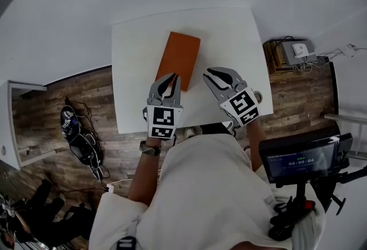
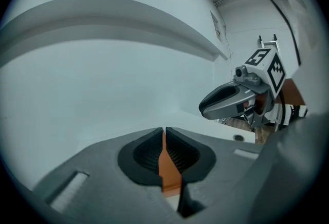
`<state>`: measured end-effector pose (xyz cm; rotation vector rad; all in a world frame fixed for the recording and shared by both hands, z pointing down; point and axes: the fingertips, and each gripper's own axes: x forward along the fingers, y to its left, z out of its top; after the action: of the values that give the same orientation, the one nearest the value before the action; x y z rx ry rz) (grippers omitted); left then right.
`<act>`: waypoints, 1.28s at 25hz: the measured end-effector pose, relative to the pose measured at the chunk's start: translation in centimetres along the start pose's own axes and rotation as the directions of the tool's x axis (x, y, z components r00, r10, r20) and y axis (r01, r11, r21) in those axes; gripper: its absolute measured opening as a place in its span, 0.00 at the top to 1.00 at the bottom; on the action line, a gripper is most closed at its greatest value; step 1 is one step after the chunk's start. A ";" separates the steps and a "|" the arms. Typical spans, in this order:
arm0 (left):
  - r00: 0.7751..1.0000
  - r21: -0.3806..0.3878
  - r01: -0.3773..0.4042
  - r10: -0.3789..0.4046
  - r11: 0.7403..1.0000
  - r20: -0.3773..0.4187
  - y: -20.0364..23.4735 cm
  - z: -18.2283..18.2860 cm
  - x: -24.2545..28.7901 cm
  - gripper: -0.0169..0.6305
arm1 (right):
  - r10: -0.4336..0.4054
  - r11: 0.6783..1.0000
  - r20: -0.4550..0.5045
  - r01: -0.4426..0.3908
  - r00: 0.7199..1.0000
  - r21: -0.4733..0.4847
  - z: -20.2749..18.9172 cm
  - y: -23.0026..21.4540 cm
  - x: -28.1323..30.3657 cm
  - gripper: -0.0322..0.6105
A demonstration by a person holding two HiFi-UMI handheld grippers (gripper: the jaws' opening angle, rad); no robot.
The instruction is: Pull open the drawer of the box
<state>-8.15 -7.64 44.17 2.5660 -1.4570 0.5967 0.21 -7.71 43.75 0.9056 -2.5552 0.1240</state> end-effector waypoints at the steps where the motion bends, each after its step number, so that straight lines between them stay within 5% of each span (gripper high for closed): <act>1: 1.000 0.001 -0.001 0.001 1.000 -0.010 -0.1 -0.5 0.0 0.94 | 0.010 1.000 -0.007 -0.010 1.000 -0.002 -0.4 0.2 0.1 0.84; 14: 0.974 -0.058 0.010 -0.023 0.998 -0.226 0.5 -9.4 6.4 0.94 | 0.137 0.990 -0.103 -0.133 0.985 0.048 -8.5 -3.7 6.8 0.81; 32: 0.939 -0.096 -0.030 -0.005 0.995 -0.345 2.9 -13.9 10.2 0.96 | 0.225 0.974 -0.199 -0.215 0.954 0.073 -14.3 -6.3 13.1 0.78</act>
<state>-9.71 -13.08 60.70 2.2345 -1.3454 0.8981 0.16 -17.10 61.86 0.5874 -2.4586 0.3321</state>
